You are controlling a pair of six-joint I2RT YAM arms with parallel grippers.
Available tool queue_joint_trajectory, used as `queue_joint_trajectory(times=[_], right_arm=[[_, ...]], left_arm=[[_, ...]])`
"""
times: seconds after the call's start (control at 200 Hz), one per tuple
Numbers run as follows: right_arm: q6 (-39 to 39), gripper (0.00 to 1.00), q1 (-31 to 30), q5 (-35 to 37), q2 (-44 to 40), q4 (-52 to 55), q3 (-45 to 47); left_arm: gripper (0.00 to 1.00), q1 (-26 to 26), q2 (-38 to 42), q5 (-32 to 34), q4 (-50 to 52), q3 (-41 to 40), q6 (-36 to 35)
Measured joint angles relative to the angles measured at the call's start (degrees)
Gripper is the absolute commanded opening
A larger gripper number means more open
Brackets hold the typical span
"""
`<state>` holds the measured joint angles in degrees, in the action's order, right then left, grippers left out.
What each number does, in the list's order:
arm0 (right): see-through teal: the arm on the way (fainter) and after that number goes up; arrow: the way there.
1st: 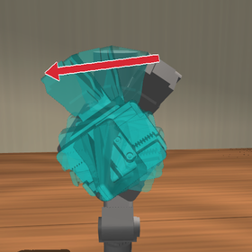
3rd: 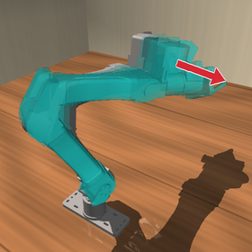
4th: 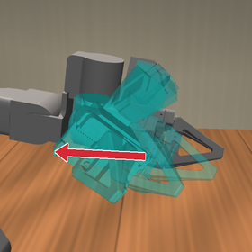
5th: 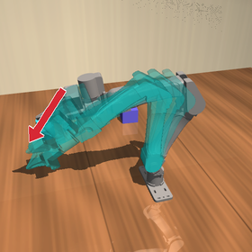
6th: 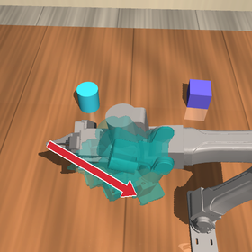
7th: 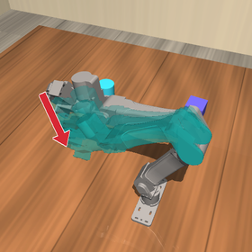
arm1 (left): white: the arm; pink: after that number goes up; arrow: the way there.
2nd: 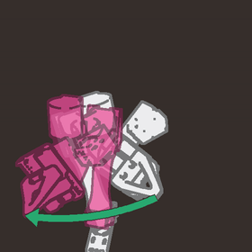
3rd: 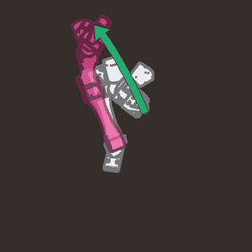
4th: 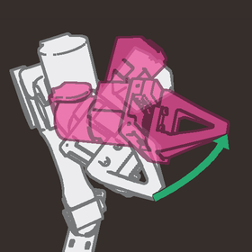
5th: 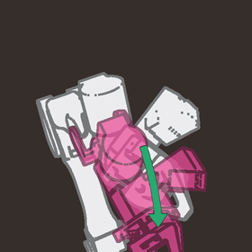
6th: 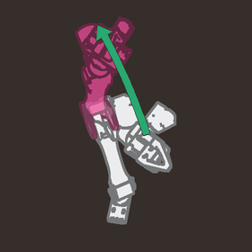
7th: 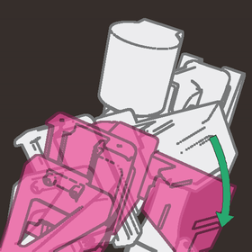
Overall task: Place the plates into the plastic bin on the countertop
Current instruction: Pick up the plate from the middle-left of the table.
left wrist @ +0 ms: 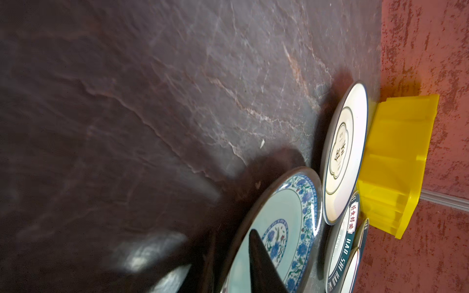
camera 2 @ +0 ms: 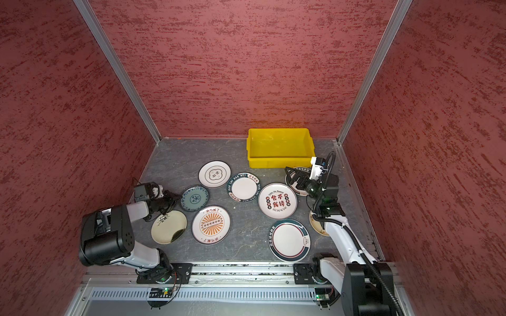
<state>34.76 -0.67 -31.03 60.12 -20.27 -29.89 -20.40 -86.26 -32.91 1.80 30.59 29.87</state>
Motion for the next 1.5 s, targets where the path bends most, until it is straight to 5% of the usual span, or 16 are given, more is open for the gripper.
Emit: queue_joint_trajectory(times=[0.892,1.082,1.498], right_arm=[[-0.7,0.99,0.0,1.7,0.8,1.9,1.7],[-0.2,0.99,0.0,1.7,0.8,2.2,2.6],[2.1,0.99,-0.4,0.2,0.8,1.3,2.6]], left_arm=[[0.08,5.2,3.1,2.1,5.4,2.8,-3.9],[0.0,5.3,5.7,3.0,5.4,1.5,-3.9],[0.0,5.6,15.4,3.2,4.3,-1.6,0.8]])
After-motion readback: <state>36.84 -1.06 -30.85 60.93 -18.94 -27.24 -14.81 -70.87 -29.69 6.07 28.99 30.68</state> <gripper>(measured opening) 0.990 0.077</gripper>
